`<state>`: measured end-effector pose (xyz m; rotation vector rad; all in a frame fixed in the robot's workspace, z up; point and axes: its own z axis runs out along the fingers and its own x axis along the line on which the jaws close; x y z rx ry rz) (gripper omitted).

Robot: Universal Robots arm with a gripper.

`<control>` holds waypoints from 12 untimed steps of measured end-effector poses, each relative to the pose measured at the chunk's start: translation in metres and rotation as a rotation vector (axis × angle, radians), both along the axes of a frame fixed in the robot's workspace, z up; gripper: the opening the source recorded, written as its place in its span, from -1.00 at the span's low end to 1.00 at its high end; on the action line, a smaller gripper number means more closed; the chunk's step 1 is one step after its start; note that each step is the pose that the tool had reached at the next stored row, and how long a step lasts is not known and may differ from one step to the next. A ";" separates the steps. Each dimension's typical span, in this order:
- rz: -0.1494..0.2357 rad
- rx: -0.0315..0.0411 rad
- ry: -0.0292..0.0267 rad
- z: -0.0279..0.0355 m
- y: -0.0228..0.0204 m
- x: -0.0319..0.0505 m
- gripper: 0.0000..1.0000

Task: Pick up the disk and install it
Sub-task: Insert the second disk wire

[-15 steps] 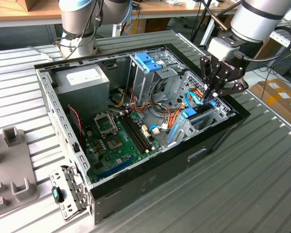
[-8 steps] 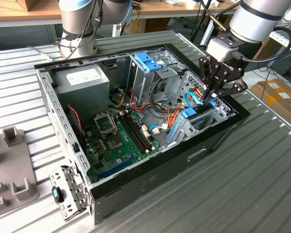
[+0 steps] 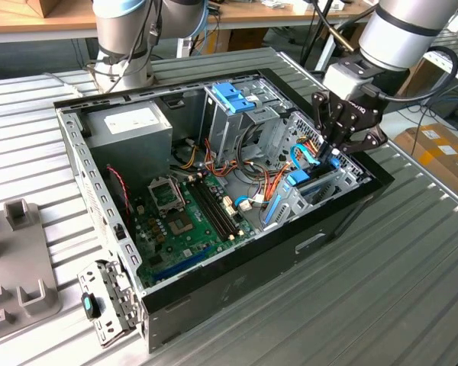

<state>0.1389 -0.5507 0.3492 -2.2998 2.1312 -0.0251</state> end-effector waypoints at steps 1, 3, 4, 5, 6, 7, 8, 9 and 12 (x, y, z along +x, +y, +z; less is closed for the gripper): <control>0.000 -0.0004 0.0000 -0.0005 0.0000 -0.0001 -0.67; 0.000 -0.0020 0.0000 -0.0012 0.0000 -0.0002 -0.67; 0.000 -0.0028 0.0000 -0.0014 0.0000 -0.0003 -0.67; 0.000 -0.0038 0.0000 -0.0017 0.0000 -0.0003 -0.67; 0.000 -0.0045 0.0000 -0.0020 0.0000 -0.0004 -0.67; 0.000 -0.0051 0.0000 -0.0025 0.0000 -0.0009 -0.67; 0.000 -0.0052 0.0000 -0.0027 0.0000 -0.0011 -0.67; 0.000 -0.0053 0.0001 -0.0030 0.0000 -0.0013 -0.67; 0.000 -0.0060 0.0001 -0.0044 0.0000 -0.0014 -0.67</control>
